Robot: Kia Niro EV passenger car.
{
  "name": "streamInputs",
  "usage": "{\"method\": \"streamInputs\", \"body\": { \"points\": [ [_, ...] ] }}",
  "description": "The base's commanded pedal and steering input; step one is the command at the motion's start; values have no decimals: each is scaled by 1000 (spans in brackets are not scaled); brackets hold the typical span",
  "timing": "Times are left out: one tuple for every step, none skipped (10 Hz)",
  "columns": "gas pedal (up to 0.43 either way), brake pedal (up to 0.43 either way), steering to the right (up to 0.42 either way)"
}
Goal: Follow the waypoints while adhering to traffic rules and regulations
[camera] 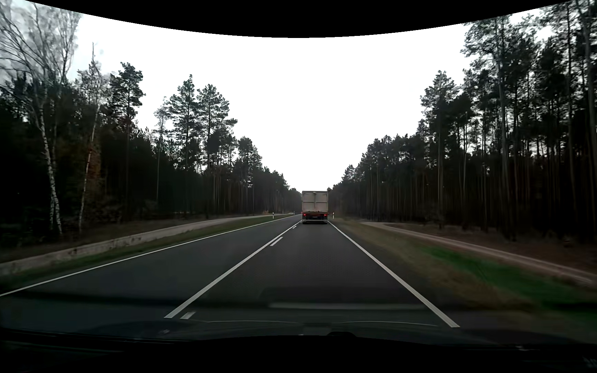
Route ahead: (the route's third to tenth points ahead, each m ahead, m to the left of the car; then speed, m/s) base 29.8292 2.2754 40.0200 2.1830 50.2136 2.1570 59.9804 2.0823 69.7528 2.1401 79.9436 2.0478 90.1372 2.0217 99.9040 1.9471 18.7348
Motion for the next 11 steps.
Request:
{"method": "streamInputs", "body": {
  "points": [
    [169, 0, 3],
    [169, 0, 3],
    [177, 0, 3],
    [177, 0, 2],
    [177, 0, 2],
    [177, 0, 2],
    [177, 0, 2],
    [177, 0, 1],
    [177, 0, 2],
    [177, 0, 1],
    [177, 0, 1]
  ]
}}
